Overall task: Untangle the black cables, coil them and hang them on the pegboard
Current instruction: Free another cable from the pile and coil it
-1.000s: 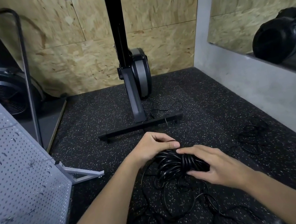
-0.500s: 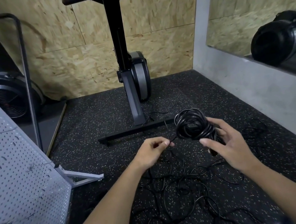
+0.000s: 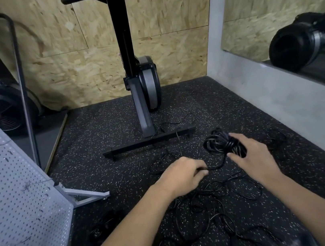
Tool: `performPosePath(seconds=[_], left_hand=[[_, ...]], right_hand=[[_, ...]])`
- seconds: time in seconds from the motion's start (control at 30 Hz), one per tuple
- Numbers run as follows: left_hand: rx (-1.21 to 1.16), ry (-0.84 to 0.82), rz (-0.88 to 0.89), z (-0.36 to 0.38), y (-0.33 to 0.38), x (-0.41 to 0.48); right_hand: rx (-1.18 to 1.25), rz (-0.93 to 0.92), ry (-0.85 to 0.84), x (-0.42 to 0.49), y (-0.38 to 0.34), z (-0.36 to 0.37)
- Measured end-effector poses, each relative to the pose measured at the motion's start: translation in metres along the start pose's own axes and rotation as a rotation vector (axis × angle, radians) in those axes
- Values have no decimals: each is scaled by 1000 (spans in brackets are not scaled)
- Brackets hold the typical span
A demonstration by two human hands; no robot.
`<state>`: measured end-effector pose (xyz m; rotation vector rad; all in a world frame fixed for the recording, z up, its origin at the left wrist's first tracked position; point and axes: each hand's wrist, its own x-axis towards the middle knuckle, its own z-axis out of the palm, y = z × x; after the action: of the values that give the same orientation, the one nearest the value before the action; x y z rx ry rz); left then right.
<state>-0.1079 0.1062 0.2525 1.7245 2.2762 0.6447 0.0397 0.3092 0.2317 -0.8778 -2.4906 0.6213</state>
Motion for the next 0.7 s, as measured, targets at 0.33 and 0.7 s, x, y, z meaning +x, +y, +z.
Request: performPosePath(seconds=[0.33, 0.7], left_hand=[[-143, 424, -128, -14, -15, 7], [-359, 336, -275, -23, -39, -1]], right_hand=[[10, -344, -515, -14, -17, 1], [-16, -591, -497, -32, -45, -11]])
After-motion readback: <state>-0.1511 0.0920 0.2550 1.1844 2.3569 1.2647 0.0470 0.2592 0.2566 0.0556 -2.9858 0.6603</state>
